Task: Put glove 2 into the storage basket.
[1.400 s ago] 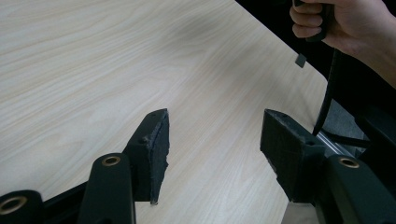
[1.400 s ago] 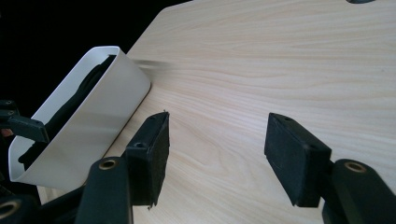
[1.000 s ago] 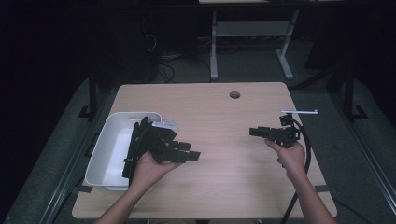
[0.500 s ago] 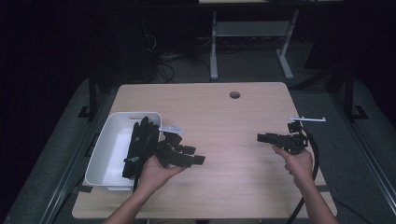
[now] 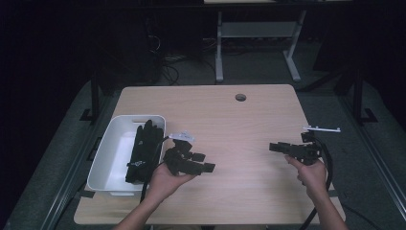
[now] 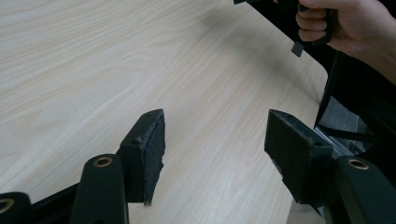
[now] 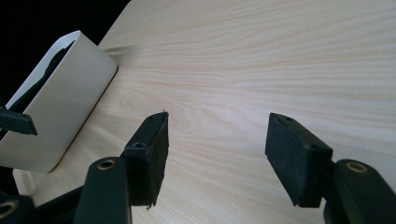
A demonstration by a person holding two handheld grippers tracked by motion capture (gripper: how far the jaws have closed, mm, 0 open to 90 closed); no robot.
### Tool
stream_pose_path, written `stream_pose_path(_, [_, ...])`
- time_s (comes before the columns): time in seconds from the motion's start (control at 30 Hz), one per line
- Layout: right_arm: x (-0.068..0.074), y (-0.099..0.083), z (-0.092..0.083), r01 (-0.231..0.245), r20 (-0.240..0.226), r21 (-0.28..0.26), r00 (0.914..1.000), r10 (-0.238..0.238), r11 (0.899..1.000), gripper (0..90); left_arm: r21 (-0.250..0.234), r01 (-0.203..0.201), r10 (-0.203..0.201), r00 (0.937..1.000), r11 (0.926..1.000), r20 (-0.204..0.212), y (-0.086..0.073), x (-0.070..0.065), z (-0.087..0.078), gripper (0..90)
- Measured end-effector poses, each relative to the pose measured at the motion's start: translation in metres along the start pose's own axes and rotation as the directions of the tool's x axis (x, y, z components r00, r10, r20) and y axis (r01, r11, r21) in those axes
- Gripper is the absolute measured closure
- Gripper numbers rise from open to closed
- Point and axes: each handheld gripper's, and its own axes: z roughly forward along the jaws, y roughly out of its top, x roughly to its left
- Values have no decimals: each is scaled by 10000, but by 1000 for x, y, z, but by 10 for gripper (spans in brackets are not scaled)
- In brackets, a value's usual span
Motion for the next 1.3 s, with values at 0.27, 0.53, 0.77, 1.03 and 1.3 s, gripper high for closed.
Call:
stream_pose_path(0.27, [-6,-8,-6,-121,58,-6,9999,121,9999,392,56,20,-21,10000,10000,94,-4,-1,8,377])
stream_pose_path(0.53, [-12,-17,-13,-158,117,-68,9998,159,9999,393,60,9,-10,9999,10000,106,-8,-2,11,375])
stream_pose_path(0.77, [-14,-26,-17,-105,206,-17,9997,105,9999,390,60,-43,43,9999,10000,97,-13,-3,13,373])
stream_pose_path(1.03, [-16,-36,-25,-97,224,-55,9997,98,9999,388,10,-36,36,9999,10000,158,-19,-5,16,370])
stream_pose_path(1.3, [-17,-47,-30,139,292,-123,9995,-136,9998,379,-14,-29,30,9998,10000,181,-25,-8,20,370])
